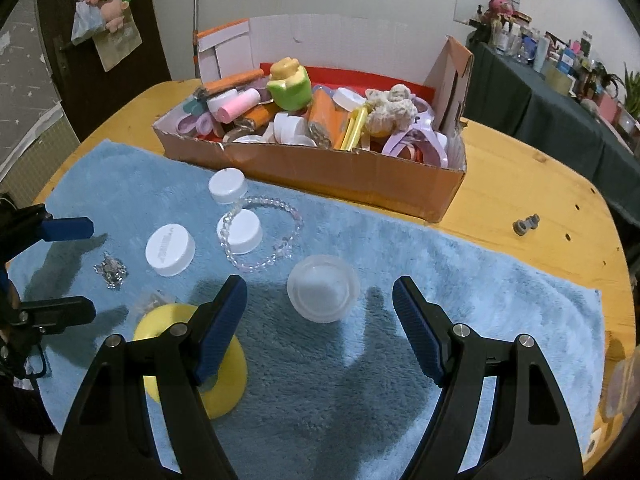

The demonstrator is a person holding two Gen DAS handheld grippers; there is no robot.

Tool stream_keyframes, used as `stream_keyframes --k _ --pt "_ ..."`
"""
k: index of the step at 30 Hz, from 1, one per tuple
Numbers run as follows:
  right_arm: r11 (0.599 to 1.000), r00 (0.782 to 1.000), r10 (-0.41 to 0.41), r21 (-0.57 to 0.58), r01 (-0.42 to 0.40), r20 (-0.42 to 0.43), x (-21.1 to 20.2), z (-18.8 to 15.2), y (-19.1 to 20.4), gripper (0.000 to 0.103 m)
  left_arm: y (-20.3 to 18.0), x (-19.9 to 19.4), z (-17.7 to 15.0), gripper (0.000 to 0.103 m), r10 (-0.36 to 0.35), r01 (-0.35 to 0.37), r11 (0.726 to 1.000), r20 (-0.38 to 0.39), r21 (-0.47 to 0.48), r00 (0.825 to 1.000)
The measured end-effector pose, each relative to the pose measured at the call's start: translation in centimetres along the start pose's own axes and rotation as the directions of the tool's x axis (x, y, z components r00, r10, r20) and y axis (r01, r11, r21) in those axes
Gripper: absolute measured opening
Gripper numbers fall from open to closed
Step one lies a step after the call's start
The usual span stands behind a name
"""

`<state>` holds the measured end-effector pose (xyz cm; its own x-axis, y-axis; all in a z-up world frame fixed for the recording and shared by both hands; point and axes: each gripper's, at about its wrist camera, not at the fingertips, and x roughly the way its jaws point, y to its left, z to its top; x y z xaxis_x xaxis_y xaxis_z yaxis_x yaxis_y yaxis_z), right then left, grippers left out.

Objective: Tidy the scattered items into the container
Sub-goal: 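Grasp the silver chain cluster with the left tool while the right tool grasps the clear round lid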

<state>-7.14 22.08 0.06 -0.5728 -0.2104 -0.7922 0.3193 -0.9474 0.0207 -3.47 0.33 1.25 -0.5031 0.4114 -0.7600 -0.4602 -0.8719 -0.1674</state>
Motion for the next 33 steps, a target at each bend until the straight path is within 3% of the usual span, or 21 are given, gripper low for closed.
stream_keyframes --k 10,23,28,33 --pt "1.0 1.0 0.014 0.011 -0.014 -0.015 0.9 0.0 -0.5 0.075 0.4 0.9 -0.7 0.085 -0.006 0.006 1.0 -0.035 -0.015 0.999" --pt "1.0 1.0 0.01 -0.002 -0.01 -0.027 1.4 -0.2 -0.4 0.074 1.0 1.6 -1.0 0.072 0.006 -0.007 1.0 -0.054 -0.016 0.999" --pt "1.0 0.999 0.002 -0.016 -0.003 -0.036 1.8 -0.3 -0.2 0.066 1.0 1.6 -1.0 0.07 0.017 -0.017 1.0 -0.052 -0.012 0.999" --pt "1.0 0.999 0.001 -0.016 -0.001 -0.039 2.0 -0.4 -0.2 0.065 1.0 1.5 -1.1 0.064 0.033 -0.033 0.999 -0.048 -0.004 0.998"
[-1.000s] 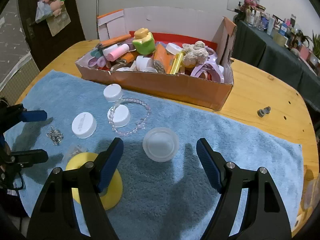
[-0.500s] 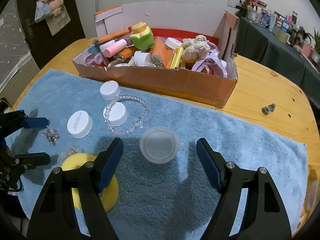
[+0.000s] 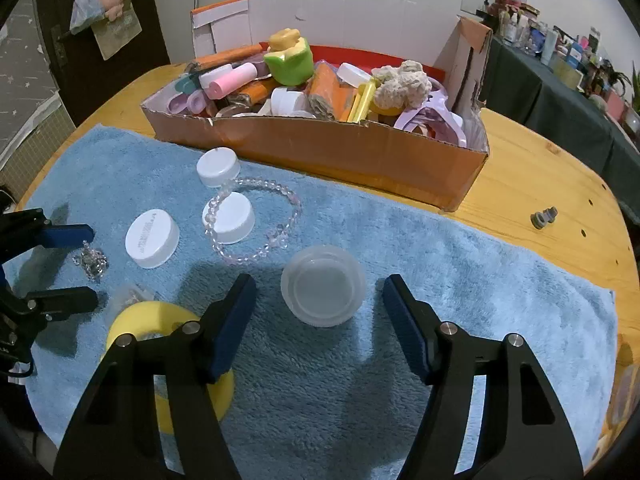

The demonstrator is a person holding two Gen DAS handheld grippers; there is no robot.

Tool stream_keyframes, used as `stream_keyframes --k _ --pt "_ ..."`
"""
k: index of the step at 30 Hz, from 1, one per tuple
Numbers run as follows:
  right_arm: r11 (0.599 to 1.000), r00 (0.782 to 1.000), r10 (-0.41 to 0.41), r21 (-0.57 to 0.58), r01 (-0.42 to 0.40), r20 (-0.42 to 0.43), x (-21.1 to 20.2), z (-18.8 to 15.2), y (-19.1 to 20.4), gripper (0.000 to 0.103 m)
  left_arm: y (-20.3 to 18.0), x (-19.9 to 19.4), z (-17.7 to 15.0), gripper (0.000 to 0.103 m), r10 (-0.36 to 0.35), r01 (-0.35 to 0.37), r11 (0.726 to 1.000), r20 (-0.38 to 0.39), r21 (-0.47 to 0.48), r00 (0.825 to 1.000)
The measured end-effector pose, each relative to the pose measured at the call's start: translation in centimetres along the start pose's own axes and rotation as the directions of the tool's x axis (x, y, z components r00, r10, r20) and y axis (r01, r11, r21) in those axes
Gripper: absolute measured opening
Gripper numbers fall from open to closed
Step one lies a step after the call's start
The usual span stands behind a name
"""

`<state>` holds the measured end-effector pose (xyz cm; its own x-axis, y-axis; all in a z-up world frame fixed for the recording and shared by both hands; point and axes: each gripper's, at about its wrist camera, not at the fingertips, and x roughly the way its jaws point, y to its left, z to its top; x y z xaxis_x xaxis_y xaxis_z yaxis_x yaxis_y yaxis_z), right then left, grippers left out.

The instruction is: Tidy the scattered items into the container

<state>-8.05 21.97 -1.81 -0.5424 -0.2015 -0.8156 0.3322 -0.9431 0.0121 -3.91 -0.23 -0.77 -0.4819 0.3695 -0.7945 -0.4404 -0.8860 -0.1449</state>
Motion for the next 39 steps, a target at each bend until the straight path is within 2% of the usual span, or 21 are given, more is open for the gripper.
stream_keyframes --k 8,15,20,25,39 --pt "1.0 1.0 -0.007 0.0 0.007 0.001 0.0 0.0 -0.1 0.058 -0.5 0.0 -0.2 0.05 0.043 -0.043 0.998 0.007 0.036 0.999" --pt "1.0 1.0 -0.013 -0.002 0.013 0.006 0.1 0.1 -0.2 0.053 -0.6 -0.2 -0.2 0.033 0.025 -0.025 0.999 0.004 0.036 1.0" --pt "1.0 1.0 -0.015 -0.001 0.015 0.007 0.1 0.1 -0.3 0.05 -0.6 -0.1 -0.2 0.032 0.029 -0.029 0.999 0.005 0.039 1.0" --pt "1.0 1.0 -0.013 0.0 0.013 0.009 0.1 0.1 -0.3 0.039 -0.7 -0.2 -0.2 0.032 0.025 -0.025 0.999 0.005 0.039 1.0" --pt "1.0 0.999 -0.015 0.009 0.014 0.034 -0.9 0.2 -0.3 0.039 -0.9 -0.6 -0.2 0.032 0.014 -0.014 1.0 0.018 0.017 1.0"
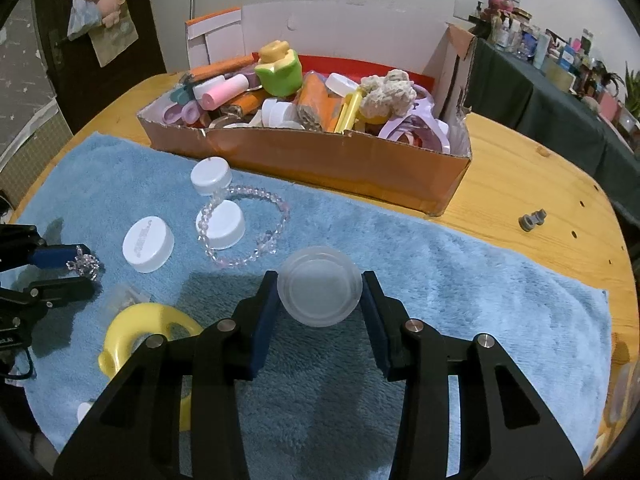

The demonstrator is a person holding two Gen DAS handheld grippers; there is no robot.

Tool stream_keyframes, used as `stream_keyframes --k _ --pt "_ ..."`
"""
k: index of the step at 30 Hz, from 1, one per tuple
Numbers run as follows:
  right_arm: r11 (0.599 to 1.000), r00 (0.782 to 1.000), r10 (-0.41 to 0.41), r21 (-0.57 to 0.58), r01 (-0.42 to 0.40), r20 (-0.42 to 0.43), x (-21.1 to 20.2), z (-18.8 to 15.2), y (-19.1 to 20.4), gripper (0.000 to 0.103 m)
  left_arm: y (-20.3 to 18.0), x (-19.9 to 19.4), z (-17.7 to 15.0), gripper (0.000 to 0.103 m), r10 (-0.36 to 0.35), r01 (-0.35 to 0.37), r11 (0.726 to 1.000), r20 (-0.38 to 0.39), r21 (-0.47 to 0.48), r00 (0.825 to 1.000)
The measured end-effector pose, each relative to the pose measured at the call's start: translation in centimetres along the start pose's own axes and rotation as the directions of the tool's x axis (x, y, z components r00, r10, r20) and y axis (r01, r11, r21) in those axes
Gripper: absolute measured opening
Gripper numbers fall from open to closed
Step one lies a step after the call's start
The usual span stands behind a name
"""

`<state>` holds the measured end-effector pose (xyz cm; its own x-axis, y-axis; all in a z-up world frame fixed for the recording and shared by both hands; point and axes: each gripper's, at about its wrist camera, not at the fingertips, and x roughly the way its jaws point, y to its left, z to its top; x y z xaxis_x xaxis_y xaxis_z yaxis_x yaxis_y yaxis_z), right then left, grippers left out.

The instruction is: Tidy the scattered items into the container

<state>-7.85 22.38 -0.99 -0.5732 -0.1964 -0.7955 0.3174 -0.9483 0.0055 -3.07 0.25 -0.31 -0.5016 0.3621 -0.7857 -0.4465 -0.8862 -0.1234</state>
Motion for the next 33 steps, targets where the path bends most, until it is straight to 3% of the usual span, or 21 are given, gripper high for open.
stream_keyframes --k 17,33 --pt "1.0 0.999 0.009 0.005 -0.009 0.049 -2.2 1.6 0.0 0.039 0.5 -1.4 2.2 0.032 0.017 -0.017 1.0 0.047 -0.011 0.999" --pt "1.0 0.991 0.006 -0.016 -0.004 0.132 -4.4 6.9 -0.4 0.039 0.5 -3.2 8.7 0.032 0.055 -0.06 0.998 0.146 0.03 0.988"
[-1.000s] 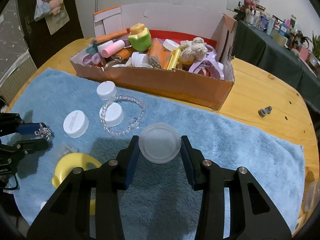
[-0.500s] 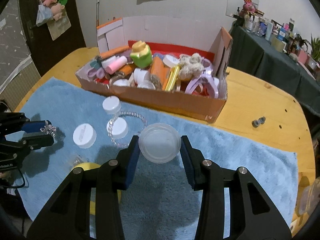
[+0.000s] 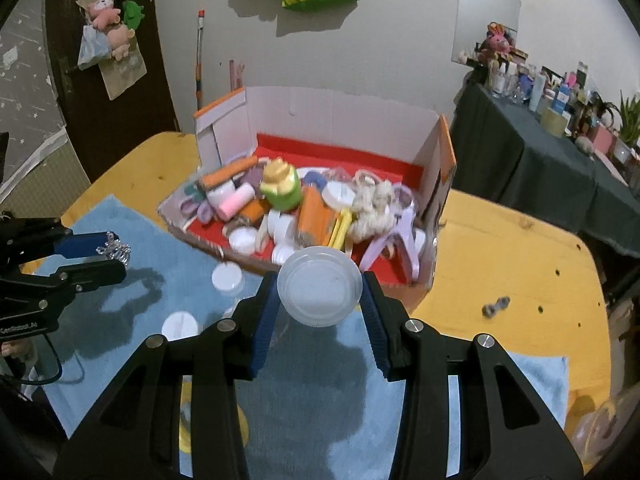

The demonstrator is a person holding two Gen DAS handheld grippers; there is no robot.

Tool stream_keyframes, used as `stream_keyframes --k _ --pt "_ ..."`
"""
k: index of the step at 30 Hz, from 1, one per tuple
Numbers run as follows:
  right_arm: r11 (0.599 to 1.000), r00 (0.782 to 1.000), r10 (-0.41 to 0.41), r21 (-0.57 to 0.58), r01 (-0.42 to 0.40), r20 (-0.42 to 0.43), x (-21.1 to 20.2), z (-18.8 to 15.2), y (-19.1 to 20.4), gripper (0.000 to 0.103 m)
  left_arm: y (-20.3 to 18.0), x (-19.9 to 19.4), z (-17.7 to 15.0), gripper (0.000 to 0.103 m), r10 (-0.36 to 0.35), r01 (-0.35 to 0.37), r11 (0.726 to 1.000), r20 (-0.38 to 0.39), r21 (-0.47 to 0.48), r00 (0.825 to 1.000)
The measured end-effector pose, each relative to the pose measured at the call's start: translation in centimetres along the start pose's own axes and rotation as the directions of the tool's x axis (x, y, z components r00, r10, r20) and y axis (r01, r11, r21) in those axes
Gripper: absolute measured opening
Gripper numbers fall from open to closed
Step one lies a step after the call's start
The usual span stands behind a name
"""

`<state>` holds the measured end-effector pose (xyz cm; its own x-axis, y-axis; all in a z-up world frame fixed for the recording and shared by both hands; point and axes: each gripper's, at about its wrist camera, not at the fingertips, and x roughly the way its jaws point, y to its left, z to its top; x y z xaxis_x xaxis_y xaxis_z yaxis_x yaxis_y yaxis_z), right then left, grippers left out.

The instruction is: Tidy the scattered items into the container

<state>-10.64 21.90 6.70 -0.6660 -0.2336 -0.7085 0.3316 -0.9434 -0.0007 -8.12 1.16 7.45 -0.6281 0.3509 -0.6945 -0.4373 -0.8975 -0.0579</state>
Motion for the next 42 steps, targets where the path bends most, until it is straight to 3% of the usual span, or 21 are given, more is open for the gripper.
stream_keyframes --k 11,21,42 --pt "1.0 1.0 0.0 -0.009 0.0 0.017 0.9 3.1 -0.9 0.039 0.5 1.8 4.3 0.032 -0.002 0.001 1.0 0.026 0.017 1.0" --pt "1.0 1.0 0.005 0.011 -0.005 -0.011 4.2 5.5 -2.2 0.039 1.5 5.3 7.1 0.032 0.001 -0.001 1.0 0.017 -0.015 1.0" --pt "0.999 0.996 -0.017 0.031 0.02 -0.084 9.2 6.4 -3.3 0.039 2.6 10.8 8.2 0.032 0.015 -0.017 0.999 -0.047 -0.046 0.999"
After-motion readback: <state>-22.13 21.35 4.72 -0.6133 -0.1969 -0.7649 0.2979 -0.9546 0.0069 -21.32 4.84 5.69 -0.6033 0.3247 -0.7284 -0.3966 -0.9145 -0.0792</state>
